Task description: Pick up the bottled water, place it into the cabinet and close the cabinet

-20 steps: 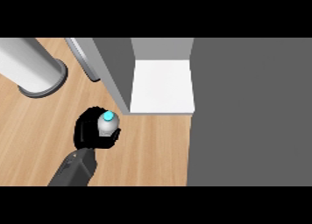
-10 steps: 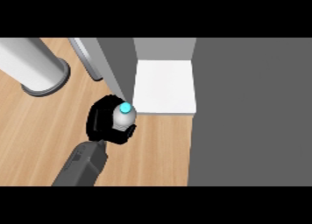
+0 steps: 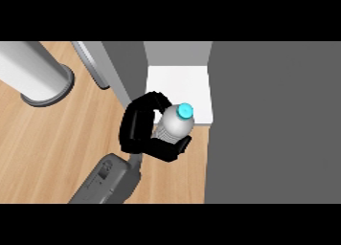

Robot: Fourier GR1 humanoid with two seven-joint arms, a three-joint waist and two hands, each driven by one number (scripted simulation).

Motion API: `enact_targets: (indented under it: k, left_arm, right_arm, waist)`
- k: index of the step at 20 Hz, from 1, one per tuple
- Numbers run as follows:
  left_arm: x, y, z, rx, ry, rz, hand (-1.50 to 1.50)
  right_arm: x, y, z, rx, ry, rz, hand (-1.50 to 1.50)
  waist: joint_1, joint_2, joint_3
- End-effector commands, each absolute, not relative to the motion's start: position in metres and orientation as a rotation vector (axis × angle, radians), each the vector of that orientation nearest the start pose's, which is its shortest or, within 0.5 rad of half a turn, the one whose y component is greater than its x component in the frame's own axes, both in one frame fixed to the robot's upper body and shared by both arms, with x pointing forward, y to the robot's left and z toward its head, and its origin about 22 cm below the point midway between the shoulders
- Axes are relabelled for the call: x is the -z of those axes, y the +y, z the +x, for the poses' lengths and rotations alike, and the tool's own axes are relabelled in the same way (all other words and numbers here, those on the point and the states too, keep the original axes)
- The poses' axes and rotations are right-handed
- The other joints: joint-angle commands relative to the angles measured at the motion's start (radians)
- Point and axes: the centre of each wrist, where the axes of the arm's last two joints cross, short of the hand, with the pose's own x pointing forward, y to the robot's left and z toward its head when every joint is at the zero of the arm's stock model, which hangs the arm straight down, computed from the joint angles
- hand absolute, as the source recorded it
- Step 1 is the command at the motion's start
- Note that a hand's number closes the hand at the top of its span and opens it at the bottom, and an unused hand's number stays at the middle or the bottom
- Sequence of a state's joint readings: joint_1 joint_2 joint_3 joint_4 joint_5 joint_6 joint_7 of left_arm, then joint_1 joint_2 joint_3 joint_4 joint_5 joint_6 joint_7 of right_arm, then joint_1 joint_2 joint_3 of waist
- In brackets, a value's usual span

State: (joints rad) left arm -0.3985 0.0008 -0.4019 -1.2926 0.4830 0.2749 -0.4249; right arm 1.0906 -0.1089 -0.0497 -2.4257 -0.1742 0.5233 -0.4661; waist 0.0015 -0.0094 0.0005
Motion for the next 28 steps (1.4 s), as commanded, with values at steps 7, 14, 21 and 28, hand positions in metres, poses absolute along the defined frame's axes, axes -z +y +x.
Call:
enact_targets:
  k: [7,14,21,28]
  left_arm:
    - [-0.103,0.028,0.292,-0.151,-1.915,-0.319,1.5]
    - [-0.115,0.021,0.323,-0.138,-1.927,-0.181,1.5]
    - [-0.107,0.018,0.337,-0.095,-1.895,-0.11,1.5]
    - [-0.077,0.033,0.361,-0.047,-1.887,0.017,1.5]
  right_arm:
    - [-0.135,-0.282,0.011,-0.208,-1.91,0.128,-1.5]
    - [-0.137,-0.29,0.016,-0.237,-1.911,0.128,-1.5]
    - [-0.135,-0.286,0.008,-0.206,-1.918,0.118,-1.5]
    - [-0.124,-0.304,0.017,-0.201,-1.941,0.123,-1.5]
  waist:
    - [-0.028,0.01,-0.001]
    - [-0.028,0.014,-0.001]
    - [-0.035,0.011,-0.001]
    - [-0.031,0.015,-0.001]
